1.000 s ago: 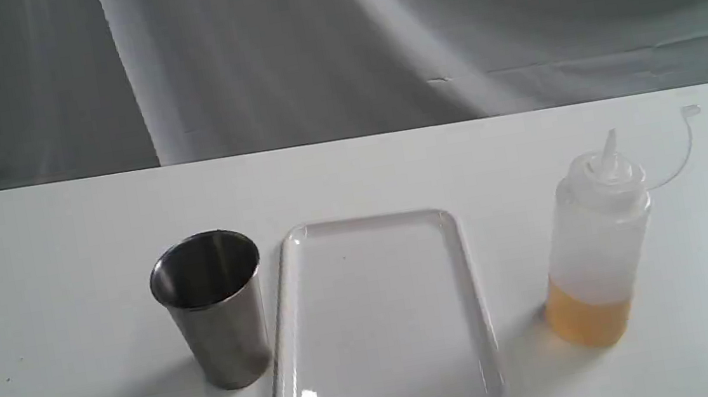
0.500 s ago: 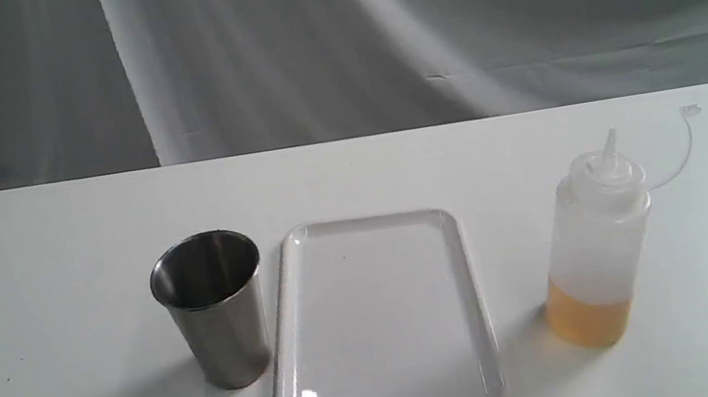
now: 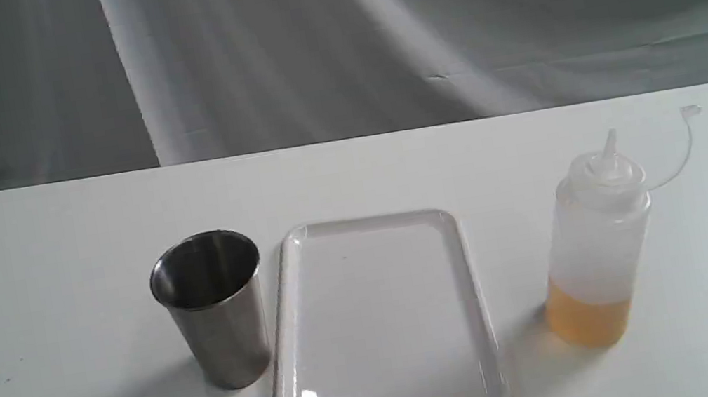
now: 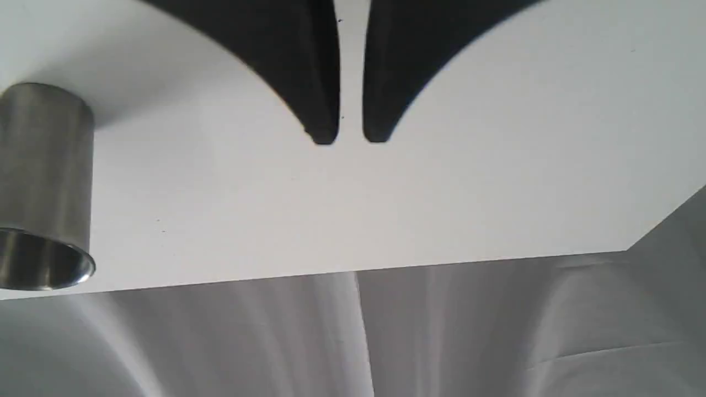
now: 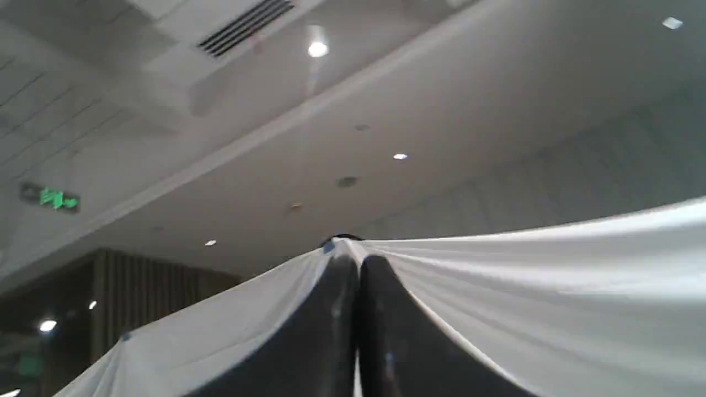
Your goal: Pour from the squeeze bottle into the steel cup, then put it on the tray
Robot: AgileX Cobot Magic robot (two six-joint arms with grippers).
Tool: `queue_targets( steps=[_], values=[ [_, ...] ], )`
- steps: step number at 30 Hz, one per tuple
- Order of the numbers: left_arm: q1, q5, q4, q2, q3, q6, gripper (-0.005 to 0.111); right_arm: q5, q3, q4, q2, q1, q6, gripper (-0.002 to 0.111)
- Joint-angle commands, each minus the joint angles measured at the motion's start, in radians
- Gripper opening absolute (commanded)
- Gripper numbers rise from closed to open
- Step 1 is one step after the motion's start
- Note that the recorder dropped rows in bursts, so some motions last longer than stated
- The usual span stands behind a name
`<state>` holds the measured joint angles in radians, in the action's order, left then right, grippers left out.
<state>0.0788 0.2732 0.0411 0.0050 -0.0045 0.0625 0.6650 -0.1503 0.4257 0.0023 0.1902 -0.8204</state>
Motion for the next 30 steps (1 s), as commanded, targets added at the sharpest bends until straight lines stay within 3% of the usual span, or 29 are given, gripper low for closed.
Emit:
queue_targets(
  steps=[1, 7, 12, 30],
  values=[
    [-0.002, -0.007, 0.002, -0.005, 0.004, -0.002, 0.008, -0.051, -0.117, 0.173, -0.002, -0.002, -0.093, 0.000],
    [-0.002, -0.007, 0.002, -0.005, 0.004, -0.002, 0.008, -0.423, -0.344, 0.367, 0.000, -0.002, -0.108, 0.000],
    [-0.002, -0.007, 0.002, -0.005, 0.004, -0.002, 0.008, -0.641, -0.490, 0.385, 0.039, -0.002, -0.108, 0.000],
    [-0.002, -0.007, 0.002, -0.005, 0.004, -0.002, 0.008, -0.788, -0.690, 0.332, 0.286, -0.002, -0.092, 0.000]
  ],
)
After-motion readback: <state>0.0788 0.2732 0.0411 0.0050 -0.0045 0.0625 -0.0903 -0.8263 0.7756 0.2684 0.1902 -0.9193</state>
